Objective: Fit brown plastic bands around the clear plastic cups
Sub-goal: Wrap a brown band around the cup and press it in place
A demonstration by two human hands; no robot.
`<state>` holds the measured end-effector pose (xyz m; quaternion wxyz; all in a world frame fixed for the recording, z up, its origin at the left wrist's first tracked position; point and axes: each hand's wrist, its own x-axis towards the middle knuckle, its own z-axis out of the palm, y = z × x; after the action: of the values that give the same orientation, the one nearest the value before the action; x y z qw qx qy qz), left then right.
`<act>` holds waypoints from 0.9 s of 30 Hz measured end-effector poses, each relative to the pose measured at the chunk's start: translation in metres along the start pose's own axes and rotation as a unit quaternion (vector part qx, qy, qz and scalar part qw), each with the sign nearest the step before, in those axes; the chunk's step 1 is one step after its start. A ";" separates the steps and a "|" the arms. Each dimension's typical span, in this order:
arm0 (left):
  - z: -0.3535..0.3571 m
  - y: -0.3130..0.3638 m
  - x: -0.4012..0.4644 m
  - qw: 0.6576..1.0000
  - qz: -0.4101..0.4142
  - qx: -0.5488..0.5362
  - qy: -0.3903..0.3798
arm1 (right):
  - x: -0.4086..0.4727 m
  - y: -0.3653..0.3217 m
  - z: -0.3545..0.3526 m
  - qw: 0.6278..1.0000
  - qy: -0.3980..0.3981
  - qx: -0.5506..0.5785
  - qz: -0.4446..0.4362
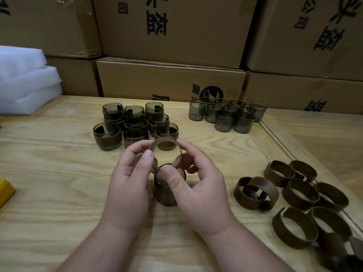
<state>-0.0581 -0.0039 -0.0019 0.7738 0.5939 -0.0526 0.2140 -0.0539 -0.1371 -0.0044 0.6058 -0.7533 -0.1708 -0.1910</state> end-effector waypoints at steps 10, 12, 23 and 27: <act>0.001 -0.002 0.004 0.997 0.007 0.027 0.071 | 0.004 0.008 0.001 0.992 -0.080 -0.102 0.005; 0.003 -0.002 0.003 0.996 0.009 0.048 0.068 | 0.004 0.008 0.000 0.991 -0.076 -0.106 0.006; 0.000 0.005 0.003 0.994 -0.001 0.064 0.089 | 0.002 -0.001 -0.001 0.995 -0.032 -0.085 -0.043; -0.001 0.005 0.001 0.996 -0.024 0.065 0.058 | 0.001 -0.003 -0.001 0.993 -0.003 -0.106 -0.056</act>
<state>-0.0594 -0.0017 0.0030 0.7404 0.6305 0.0206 0.2320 -0.0550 -0.1371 -0.0011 0.5107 -0.8028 -0.1931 -0.2397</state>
